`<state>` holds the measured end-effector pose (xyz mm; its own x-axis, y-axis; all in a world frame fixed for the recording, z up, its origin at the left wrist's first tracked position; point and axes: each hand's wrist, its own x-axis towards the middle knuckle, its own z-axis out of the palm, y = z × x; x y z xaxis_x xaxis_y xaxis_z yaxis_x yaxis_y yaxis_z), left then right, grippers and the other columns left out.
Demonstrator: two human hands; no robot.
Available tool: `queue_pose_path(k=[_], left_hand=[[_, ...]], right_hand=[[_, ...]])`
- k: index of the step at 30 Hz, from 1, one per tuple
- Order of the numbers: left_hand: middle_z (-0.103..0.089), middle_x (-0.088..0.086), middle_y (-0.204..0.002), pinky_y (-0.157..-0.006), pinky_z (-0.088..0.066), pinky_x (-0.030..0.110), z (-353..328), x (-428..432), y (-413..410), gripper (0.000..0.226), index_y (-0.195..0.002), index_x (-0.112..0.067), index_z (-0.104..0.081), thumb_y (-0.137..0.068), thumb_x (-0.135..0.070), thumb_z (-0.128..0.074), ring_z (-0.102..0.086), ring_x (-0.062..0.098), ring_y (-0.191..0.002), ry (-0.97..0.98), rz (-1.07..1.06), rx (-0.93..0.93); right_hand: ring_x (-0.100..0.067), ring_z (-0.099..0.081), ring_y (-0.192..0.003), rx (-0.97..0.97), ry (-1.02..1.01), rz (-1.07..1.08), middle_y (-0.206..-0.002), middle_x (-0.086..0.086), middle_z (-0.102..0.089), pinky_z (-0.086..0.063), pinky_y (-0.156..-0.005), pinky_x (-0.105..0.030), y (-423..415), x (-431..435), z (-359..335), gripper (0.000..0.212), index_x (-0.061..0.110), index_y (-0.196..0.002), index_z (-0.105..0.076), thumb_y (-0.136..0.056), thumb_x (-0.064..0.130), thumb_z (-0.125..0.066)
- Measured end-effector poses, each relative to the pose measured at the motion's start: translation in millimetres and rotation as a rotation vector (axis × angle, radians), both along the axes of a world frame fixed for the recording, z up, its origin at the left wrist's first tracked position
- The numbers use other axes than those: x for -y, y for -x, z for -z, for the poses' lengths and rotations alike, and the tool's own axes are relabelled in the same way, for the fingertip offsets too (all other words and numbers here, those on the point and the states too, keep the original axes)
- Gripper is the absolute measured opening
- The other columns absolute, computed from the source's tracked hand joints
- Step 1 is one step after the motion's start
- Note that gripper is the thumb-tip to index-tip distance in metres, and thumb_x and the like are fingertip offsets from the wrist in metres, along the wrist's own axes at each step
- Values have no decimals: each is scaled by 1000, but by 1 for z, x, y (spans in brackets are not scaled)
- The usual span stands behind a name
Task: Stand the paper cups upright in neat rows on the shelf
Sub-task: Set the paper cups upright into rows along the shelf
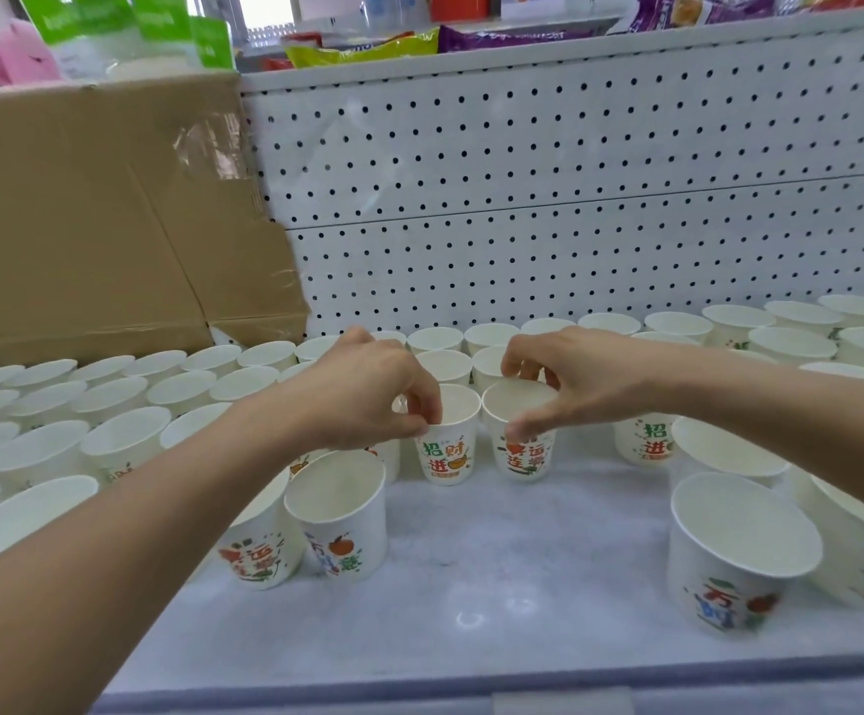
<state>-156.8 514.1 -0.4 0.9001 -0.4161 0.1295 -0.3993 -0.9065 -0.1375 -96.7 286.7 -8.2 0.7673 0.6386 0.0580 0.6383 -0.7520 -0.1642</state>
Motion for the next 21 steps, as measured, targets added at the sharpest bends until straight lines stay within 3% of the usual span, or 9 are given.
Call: queue_pose_path(k=[4,6,9,12,14,17,21], left_hand=[[-61,-21,-114,-99,-25,32,-4,5,6,30,-115,-40,-59,-86,-48,-62,-48,3,-109,62,-11,34],[-55,-20,-126,-102,-26,31,-2,15,17,41,-126,-40,-52,-87,-52,-58,-45,4,-117,146,35,92],[-47,-21,-135,-98,-29,22,8,44,41,54,-134,-38,-46,-84,-57,-55,-40,1,-123,366,156,118],[-39,-23,-141,-104,-28,19,29,82,64,64,-138,-40,-40,-79,-64,-50,-34,-4,-128,578,270,38],[-35,-25,-143,-106,-27,19,44,108,76,71,-140,-43,-34,-76,-67,-51,-32,-7,-131,705,305,-21],[-37,-23,-141,-104,-33,22,65,140,85,83,-141,-42,-30,-70,-65,-66,-38,-5,-126,876,281,-49],[-46,-17,-130,-96,-45,32,76,165,79,92,-137,-36,-34,-60,-65,-76,-48,2,-113,942,153,-15]], right_hand=[[-9,-54,-105,4,-1,38,-130,12,-54,-45,-89,-31,14,8,-10,75,32,-134,-44,-72,71,-62],[-4,-54,-106,0,-58,78,-130,16,-53,-44,-92,-31,29,21,-20,69,37,-135,-46,-75,69,-59],[6,-55,-103,1,-232,109,-118,24,-60,-45,-93,-29,57,50,-25,44,45,-118,-61,-79,64,-57],[7,-54,-112,93,-512,167,-115,23,-64,-41,-101,-26,93,83,-9,31,38,-106,-71,-82,53,-59],[4,-52,-117,240,-666,231,-120,18,-62,-38,-102,-23,120,102,10,33,33,-109,-70,-84,50,-59],[-1,-48,-121,401,-728,374,-125,13,-56,-33,-103,-17,150,126,39,40,27,-120,-64,-84,44,-65],[-11,-46,-121,346,-627,563,-126,11,-49,-33,-96,-24,158,147,58,61,26,-133,-51,-78,42,-72]])
